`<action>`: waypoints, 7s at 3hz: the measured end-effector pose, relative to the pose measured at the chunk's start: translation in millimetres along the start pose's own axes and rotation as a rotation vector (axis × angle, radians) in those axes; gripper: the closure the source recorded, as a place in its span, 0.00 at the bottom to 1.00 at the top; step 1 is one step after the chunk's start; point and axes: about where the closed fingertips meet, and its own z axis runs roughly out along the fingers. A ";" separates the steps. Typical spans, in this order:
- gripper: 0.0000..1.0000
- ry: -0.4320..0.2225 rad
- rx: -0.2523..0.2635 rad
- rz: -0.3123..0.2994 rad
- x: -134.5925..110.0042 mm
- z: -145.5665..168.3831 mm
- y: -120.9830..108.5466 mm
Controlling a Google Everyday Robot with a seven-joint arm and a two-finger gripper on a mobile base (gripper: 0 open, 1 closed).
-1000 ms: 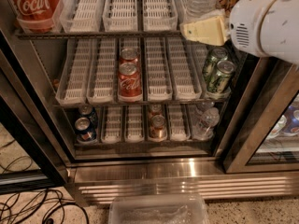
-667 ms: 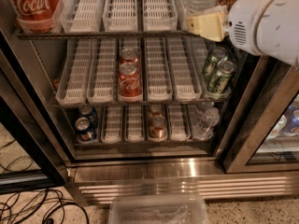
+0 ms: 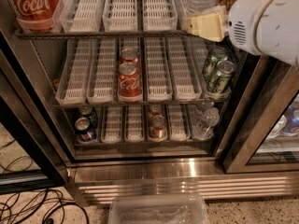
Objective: Pick water bottle from top shelf of fridge
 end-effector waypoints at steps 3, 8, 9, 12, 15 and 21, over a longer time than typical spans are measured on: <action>0.15 -0.025 0.027 -0.002 -1.9 -2.5 -3.2; 0.28 -0.134 0.031 0.074 -4.0 15.8 5.1; 0.28 -0.166 0.056 0.067 -4.7 13.1 -5.9; 0.17 -0.186 0.066 0.053 1.6 19.9 -5.7; 0.24 -0.243 0.066 0.062 3.5 40.0 5.4; 0.30 -0.306 0.196 0.079 -14.1 82.9 -12.5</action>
Offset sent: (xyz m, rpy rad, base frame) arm 0.0031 -0.0020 -0.0026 0.0115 -0.0081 -0.0184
